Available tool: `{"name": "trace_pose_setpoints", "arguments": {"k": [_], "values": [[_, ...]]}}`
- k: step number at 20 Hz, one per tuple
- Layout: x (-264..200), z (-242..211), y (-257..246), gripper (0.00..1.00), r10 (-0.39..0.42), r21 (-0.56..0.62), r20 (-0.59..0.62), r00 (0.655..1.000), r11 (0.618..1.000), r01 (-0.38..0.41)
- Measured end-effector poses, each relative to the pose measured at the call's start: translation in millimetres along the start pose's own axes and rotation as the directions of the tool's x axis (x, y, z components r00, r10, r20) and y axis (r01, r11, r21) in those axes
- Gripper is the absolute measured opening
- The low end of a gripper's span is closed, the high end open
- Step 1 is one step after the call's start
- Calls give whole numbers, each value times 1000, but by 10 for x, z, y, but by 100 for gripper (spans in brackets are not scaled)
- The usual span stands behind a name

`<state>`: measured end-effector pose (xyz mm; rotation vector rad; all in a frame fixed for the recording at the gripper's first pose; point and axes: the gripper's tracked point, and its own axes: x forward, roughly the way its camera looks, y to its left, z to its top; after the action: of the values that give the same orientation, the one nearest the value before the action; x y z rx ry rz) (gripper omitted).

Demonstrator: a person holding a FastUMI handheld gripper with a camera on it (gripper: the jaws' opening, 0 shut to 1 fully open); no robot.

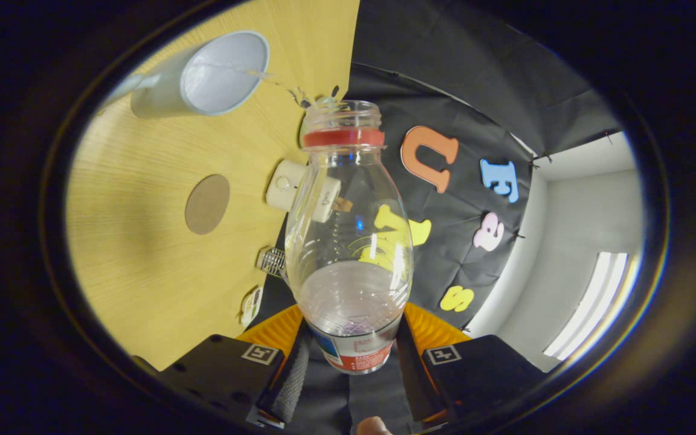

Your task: Take the bottle from table, then pour the juice into the cup, finally place the bottle on the coaster

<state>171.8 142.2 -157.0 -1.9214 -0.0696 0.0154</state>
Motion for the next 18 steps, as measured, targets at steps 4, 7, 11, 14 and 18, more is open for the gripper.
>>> {"name": "trace_pose_setpoints", "arguments": {"k": [4,7,11,14,18], "values": [[-3,3,-84,74,-14,-21,4,1000,1000,14],[17,6,-114,74,-18,-30,5,1000,999,19],[40,5,-180,74,-26,-52,9,1000,998,26],[31,5,-239,74,-37,-68,14,999,997,38],[30,10,-304,74,-47,-89,16,999,995,48]]}}
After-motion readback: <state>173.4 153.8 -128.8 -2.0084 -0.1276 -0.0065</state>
